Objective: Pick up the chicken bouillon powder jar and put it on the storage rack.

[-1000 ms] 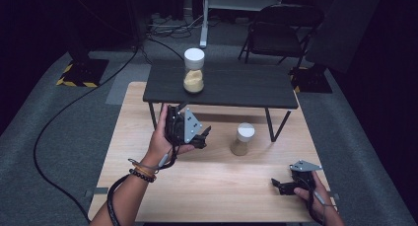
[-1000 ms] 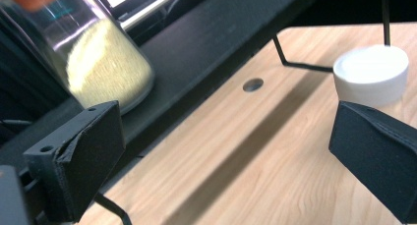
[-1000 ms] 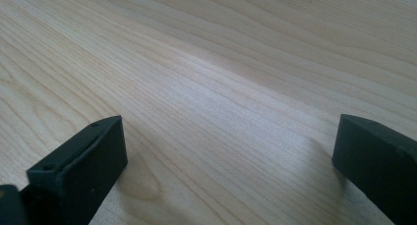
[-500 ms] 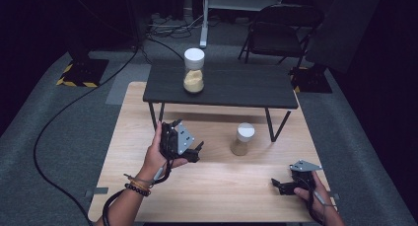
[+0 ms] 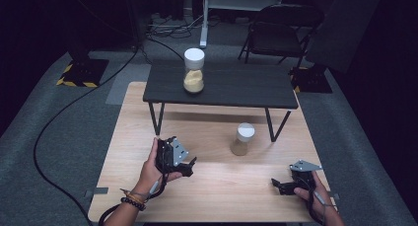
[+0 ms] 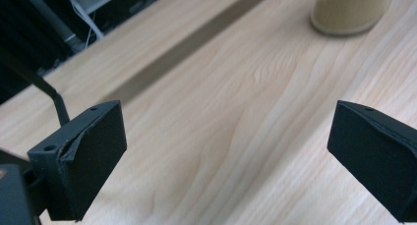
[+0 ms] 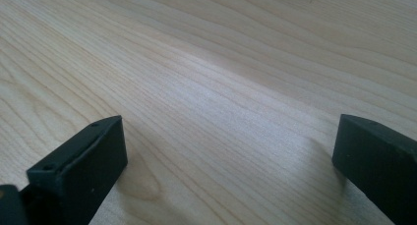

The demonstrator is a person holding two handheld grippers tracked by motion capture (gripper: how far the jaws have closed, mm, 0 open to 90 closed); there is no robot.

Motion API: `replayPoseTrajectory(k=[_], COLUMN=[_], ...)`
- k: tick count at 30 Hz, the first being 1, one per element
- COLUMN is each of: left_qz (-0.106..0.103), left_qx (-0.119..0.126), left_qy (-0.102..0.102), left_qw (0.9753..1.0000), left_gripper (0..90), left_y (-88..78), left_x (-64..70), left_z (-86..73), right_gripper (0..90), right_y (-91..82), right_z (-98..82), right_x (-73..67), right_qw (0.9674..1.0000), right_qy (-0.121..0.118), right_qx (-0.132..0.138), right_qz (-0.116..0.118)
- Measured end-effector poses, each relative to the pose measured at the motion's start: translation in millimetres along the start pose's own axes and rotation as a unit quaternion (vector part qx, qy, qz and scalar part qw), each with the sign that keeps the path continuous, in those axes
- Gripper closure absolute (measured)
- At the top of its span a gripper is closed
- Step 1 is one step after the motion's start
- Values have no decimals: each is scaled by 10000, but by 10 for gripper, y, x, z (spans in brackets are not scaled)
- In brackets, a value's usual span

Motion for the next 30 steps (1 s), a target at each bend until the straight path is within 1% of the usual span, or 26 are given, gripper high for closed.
replayPoseTrajectory(k=[7,9,10,14,16,19,23,25,27,30], left_qz=[-43,-64,-85,-203,-253,-260,-271,-354,-450,-550], left_qx=[-331,-396,-424,-592,-651,-793,-898,-941,-982,-1077], left_qy=[-22,-57,-112,-183,-299,-434,-508,-662,-846,-1009], left_qw=[9994,9992,9990,9979,9971,9956,9943,9927,9905,9875], left_gripper=[15,15,15,15,15,15,16,16,16,16], left_y=[34,42,44,59,63,75,67,66,67,82], left_x=[9,4,1,-33,-61,-99,-138,-173,-215,-266], left_z=[-153,-198,-220,-307,-354,-410,-484,-524,-563,-607], right_gripper=[0,0,0,0,0,0,0,0,0,0], right_y=[0,0,0,0,0,0,0,-1,-1,-2], right_z=[0,0,0,0,0,0,0,-1,-1,-1], right_x=[0,-1,0,0,0,0,0,0,0,1], right_qw=[10000,10000,10000,10000,10000,10000,10000,10000,10000,10000], right_qy=[0,4,1,4,2,2,-1,1,1,-1], right_qx=[0,-3,-1,-2,-2,-1,0,-1,-1,-9], right_qz=[0,2,1,1,0,1,0,2,3,1])
Point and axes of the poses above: each handheld gripper's, and its own axes: y roughly forward along the jaws, z roughly out of its top, x roughly to its right, the point moved 9 cm from there along y, roughly forward along the jaws, and after that the axes turned 9 degrees about -x, right-handed, at the moved point
